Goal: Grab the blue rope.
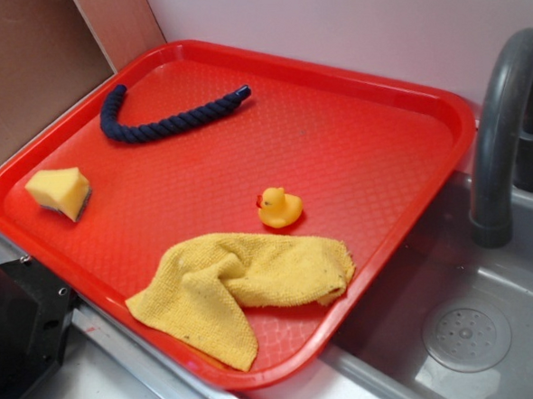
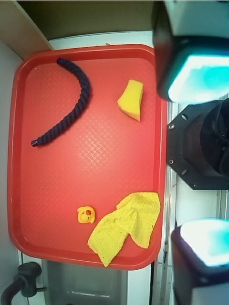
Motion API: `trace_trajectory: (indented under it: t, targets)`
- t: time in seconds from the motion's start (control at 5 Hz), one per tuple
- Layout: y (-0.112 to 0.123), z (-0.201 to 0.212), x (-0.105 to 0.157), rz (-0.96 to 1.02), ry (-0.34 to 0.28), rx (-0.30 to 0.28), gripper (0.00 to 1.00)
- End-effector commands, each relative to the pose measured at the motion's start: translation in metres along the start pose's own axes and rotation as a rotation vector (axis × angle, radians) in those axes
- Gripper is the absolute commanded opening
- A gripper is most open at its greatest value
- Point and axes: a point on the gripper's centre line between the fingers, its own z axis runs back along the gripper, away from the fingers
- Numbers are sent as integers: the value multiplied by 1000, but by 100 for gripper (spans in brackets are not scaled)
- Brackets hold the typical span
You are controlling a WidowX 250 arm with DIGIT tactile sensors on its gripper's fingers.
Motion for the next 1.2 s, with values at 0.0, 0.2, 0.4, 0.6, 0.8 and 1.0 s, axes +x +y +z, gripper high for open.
trace_trajectory:
  t: [0.0, 0.2, 0.4, 0.6, 0.8, 1.0]
  targets:
    - [0, 0, 0, 0, 0, 0, 100]
    - [9, -9, 14, -52, -26, -46, 100]
    - [23, -21, 31, -123, -34, -11, 100]
    - [40, -43, 52, -206, -22, 22, 100]
    - [56, -62, 72, -247, -22, 60, 100]
    - [64, -79, 86, -243, -11, 61, 100]
